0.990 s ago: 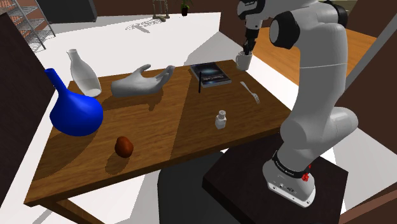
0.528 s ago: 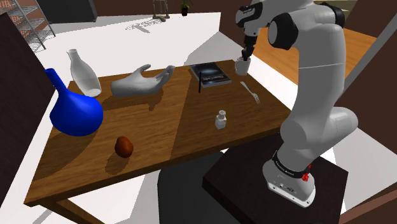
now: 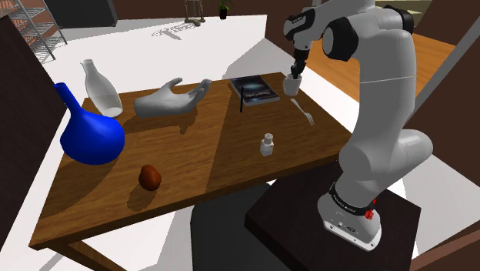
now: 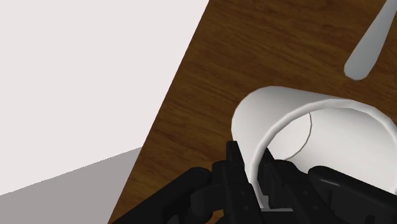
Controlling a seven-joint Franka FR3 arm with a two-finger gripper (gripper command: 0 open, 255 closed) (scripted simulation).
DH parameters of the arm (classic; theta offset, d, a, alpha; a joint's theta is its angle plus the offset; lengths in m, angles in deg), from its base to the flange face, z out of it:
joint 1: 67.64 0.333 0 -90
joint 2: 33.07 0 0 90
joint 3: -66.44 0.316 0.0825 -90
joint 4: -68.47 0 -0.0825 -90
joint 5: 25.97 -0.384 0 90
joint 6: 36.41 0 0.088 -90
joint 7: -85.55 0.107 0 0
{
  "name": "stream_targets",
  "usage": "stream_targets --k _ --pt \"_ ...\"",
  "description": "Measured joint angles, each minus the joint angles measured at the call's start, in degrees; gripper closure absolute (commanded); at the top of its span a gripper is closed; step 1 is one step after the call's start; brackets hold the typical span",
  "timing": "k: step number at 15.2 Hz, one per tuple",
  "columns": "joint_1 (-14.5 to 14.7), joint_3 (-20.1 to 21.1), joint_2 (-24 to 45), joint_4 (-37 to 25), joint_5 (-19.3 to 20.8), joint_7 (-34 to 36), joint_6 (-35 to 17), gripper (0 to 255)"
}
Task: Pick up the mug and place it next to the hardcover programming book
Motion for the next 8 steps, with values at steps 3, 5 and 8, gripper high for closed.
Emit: stream_targets --k 3,5,8 --pt "0.0 0.0 0.0 0.1 0.0 0.0 -0.1 255" --pt "0.0 0.0 0.0 0.1 0.0 0.0 -0.1 0" --pt "0.0 0.0 0.0 0.1 0.0 0.0 -0.1 0"
